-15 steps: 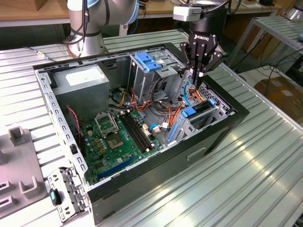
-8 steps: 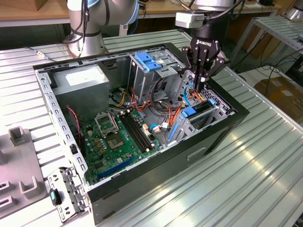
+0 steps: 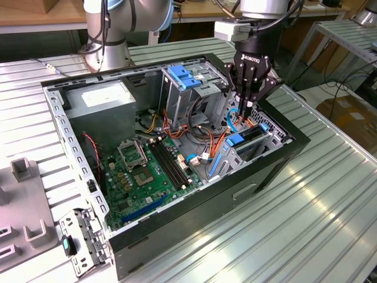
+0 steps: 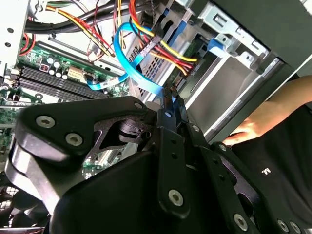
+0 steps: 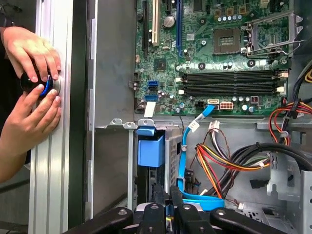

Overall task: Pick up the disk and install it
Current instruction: 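Insert the second disk wire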

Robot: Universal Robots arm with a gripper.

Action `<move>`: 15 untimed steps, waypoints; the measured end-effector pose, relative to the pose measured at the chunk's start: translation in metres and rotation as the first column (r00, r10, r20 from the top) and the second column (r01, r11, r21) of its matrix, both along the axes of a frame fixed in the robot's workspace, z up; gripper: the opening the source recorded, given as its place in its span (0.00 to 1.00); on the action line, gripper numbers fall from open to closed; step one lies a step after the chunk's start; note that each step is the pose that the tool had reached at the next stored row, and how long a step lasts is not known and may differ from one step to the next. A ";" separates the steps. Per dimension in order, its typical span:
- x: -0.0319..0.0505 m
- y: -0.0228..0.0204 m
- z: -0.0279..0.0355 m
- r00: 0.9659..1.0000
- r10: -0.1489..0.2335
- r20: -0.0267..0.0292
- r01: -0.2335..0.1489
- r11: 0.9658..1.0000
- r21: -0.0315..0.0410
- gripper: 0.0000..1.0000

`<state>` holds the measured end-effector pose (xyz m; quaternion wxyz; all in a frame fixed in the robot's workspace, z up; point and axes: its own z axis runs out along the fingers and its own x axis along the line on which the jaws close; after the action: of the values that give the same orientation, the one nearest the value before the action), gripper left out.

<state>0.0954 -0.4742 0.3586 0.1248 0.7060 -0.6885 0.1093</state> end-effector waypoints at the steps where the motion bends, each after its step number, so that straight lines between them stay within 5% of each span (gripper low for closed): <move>1: -0.0028 -0.0003 -0.0003 1.000 0.001 0.003 -0.001 1.000 0.000 0.16; 15: -0.0064 -0.0007 -0.0005 1.000 0.002 0.007 -0.002 1.000 0.003 0.16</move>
<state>0.0890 -0.4749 0.3581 0.1210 0.7066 -0.6883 0.1110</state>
